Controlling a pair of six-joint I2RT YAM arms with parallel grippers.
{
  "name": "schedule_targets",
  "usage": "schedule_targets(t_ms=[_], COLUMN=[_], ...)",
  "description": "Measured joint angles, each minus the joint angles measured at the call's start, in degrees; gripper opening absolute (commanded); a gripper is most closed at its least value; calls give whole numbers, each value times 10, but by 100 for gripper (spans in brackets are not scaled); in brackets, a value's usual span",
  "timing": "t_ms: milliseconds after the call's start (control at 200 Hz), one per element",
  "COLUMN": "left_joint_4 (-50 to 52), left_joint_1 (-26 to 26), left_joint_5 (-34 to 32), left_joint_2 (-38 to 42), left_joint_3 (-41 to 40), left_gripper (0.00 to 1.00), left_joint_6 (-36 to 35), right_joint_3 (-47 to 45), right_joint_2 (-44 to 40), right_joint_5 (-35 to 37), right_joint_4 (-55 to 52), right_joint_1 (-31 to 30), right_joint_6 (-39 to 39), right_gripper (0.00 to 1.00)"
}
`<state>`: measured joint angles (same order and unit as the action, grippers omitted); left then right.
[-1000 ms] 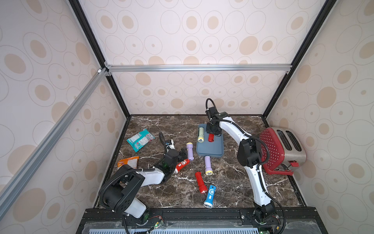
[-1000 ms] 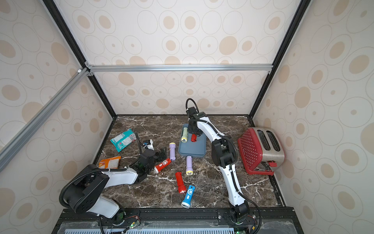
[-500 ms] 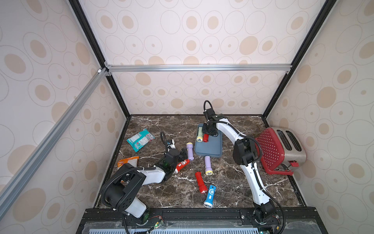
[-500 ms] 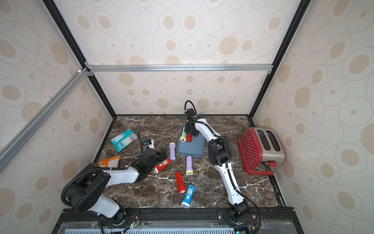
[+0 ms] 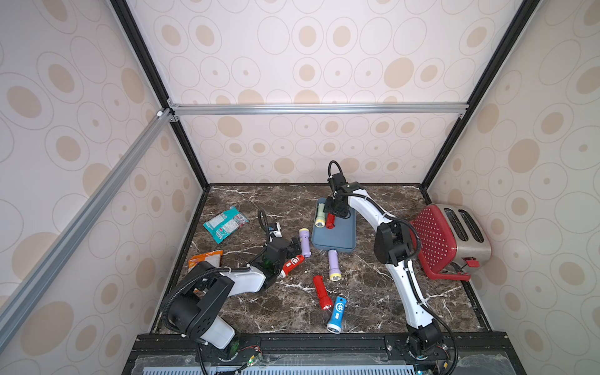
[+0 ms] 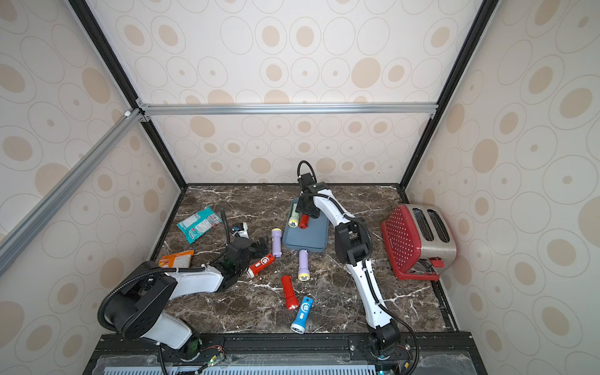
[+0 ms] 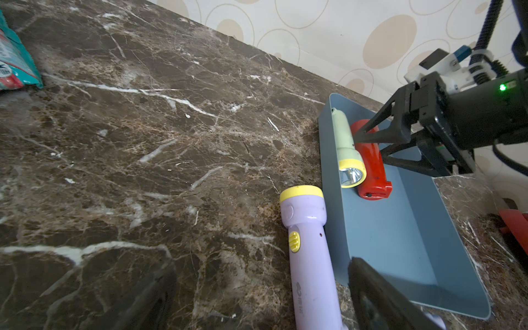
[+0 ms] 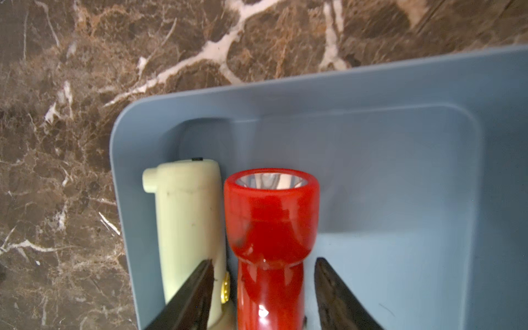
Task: Put the flashlights into the storage boxes
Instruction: Place the flashlight at the storage box, then adjust the storage box at the center of the board.
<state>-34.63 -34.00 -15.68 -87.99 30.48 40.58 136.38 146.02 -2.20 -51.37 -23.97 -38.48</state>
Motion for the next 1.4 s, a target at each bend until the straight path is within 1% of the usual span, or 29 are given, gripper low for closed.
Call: schedule_targets(t_ms=[35,110,175,250,440,590,705,785,980,1081,1271,1396], left_joint_4=[0,0,0,0,0,1,2,3,5,5,9,9], left_joint_1=[0,0,0,0,0,0,0,0,0,0,0,0], left_joint_5=[0,1,2,2,4,8,14,17,26,28,37,41], left_joint_2=[0,-1,-3,-4,-4,-15,-24,-26,-27,-28,-38,-40], left_joint_3=[0,0,1,1,1,7,15,17,18,18,23,25], left_gripper=[93,93,93,93,93,93,93,93,93,93,91,91], left_joint_6=[0,0,0,-1,-1,-1,-1,-1,-1,-1,-1,-1], right_joint_3=[-3,-33,-76,-99,-96,-79,-90,-133,-306,-370,-464,-494], right_joint_2=[-2,-17,-39,-52,-53,-55,-73,-110,-249,-296,-344,-351], right_joint_5=[-4,-17,-33,-50,-71,-72,-65,-47,11,37,100,110], right_joint_4=[0,10,26,39,56,55,45,38,27,24,20,22], right_joint_1=[0,0,0,0,0,1,1,1,1,1,1,1], right_joint_6=[2,5,7,8,9,14,23,32,67,82,103,114], right_gripper=[53,50,50,50,50,50,50,49,49,50,53,53])
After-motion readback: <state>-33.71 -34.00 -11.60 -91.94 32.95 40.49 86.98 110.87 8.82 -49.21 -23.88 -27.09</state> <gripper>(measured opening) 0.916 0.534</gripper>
